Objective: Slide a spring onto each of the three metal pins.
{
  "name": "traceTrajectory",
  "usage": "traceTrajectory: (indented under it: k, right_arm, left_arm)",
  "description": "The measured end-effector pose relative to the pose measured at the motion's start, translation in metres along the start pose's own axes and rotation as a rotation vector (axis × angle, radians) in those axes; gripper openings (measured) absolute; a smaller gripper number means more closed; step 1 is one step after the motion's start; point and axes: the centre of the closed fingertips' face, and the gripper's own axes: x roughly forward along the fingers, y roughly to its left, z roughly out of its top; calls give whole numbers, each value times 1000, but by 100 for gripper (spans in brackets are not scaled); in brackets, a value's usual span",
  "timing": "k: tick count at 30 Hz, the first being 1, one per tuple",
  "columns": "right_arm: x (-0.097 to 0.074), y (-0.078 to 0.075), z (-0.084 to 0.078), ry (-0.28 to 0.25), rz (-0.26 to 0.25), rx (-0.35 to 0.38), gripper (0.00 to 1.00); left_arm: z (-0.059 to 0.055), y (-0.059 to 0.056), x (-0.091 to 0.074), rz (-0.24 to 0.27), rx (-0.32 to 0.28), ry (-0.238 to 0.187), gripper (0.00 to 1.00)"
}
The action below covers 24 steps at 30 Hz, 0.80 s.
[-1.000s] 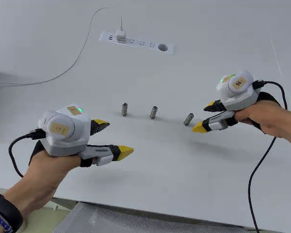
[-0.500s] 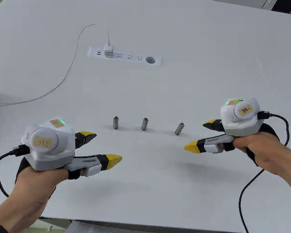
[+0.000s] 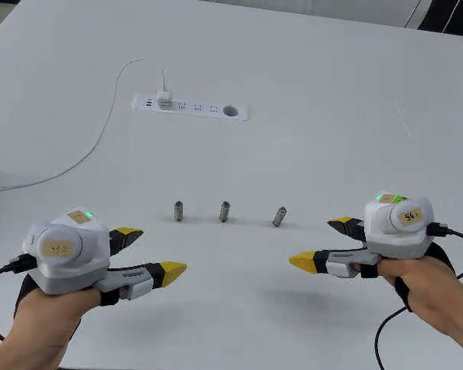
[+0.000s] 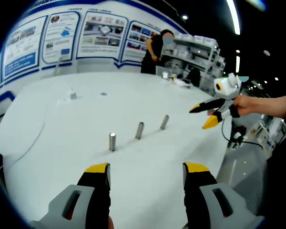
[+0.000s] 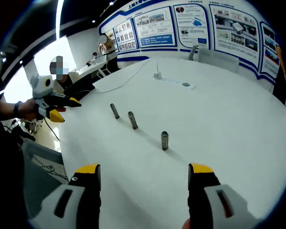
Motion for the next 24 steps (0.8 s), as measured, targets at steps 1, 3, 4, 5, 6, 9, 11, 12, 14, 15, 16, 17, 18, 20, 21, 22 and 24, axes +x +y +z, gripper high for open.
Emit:
traceTrajectory:
  k: [1,3,4,5,6,9,11,12,14,15,16,17,18,20,21,22,24]
  right_arm:
    - [-1,1,1,-14,-5,4,77]
    - [-3,5,2,-35,1,21,78]
    - [-4,7,2,-46,0,28,79]
    - [-4,8,1,-50,0,27,79]
    - [-5,9,-1,-53,-2,32,79]
    - [-6,12,-6,-63,-7,51,80]
    - [-7,16,-8,-66,-6,57,81]
    - [-8,17,-9,-71,-7,61,81]
    - [-10,20,-10,-79,-7,68,82]
    - [-10,21,-10,-82,-6,70,83]
    - [-11,22,-11,-88,-5,74,83]
    - [-12,23,-11,-91,-3,77,84]
    - [-12,25,-12,-92,-1,79,84]
    - [-12,27,-14,-91,-1,82,85]
    - [-12,28,-15,-91,2,84,85]
    - [-12,29,-16,-91,3,86,86]
    - [-11,32,-18,-94,5,93,86]
  left_arm:
    - [0,0,0,0,1,1,63]
    - [0,1,-1,3,5,3,63]
    - [0,1,-2,5,7,4,63]
    - [0,3,-2,4,6,2,63]
    - [0,4,-3,9,7,1,63]
    - [0,8,-5,18,3,-4,64]
    - [0,11,-7,23,1,-4,64]
    - [0,12,-8,27,-1,-6,65]
    - [0,14,-10,35,-1,-7,65]
    - [0,15,-11,37,-2,-7,66]
    - [-1,16,-12,41,-4,-7,66]
    - [-1,17,-12,45,-4,-6,66]
    - [-2,17,-13,48,-4,-4,67]
    - [-2,18,-15,56,-6,-4,68]
    - [-3,18,-16,59,-6,-2,68]
    - [-4,19,-16,62,-4,-1,69]
    - [-6,19,-17,70,-5,7,70]
